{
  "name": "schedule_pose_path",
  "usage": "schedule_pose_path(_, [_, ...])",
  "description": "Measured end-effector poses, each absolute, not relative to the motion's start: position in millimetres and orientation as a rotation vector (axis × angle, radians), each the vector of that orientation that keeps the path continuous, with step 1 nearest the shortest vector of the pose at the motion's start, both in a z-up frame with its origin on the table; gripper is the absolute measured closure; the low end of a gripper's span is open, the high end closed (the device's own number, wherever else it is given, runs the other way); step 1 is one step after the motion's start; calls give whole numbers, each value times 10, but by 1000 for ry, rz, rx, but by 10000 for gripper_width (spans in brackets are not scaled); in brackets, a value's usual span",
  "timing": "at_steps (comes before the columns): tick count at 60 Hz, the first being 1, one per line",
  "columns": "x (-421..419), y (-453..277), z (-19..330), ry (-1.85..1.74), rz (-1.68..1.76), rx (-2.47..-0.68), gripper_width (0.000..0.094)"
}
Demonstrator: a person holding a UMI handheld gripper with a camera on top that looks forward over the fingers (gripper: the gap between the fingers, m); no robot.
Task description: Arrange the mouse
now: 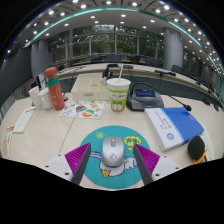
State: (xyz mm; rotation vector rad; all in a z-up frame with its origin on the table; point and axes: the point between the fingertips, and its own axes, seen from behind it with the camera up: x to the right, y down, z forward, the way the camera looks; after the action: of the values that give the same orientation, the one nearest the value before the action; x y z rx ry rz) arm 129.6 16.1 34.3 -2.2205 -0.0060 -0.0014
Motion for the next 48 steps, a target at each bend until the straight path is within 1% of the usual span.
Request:
schedule_pose_path(7, [1188, -288, 820, -7, -36, -2180, 77])
schedule_pose_path(14, [1022, -920, 1283, -3, -89, -2146, 78])
schedule_pose_path(21, [805, -1626, 1645, 29, -111, -2128, 77])
schedule_pose_path(26, [668, -2086, 1843, 47, -122, -2111, 77])
schedule_pose_path(32, [519, -2542, 2019, 47, -140, -2099, 78])
schedule_pose_path(37, [394, -2825, 2098, 62, -119, -2104, 78])
schedule_pose_path(48, [356, -3118, 2205, 74, -149, -2091, 77])
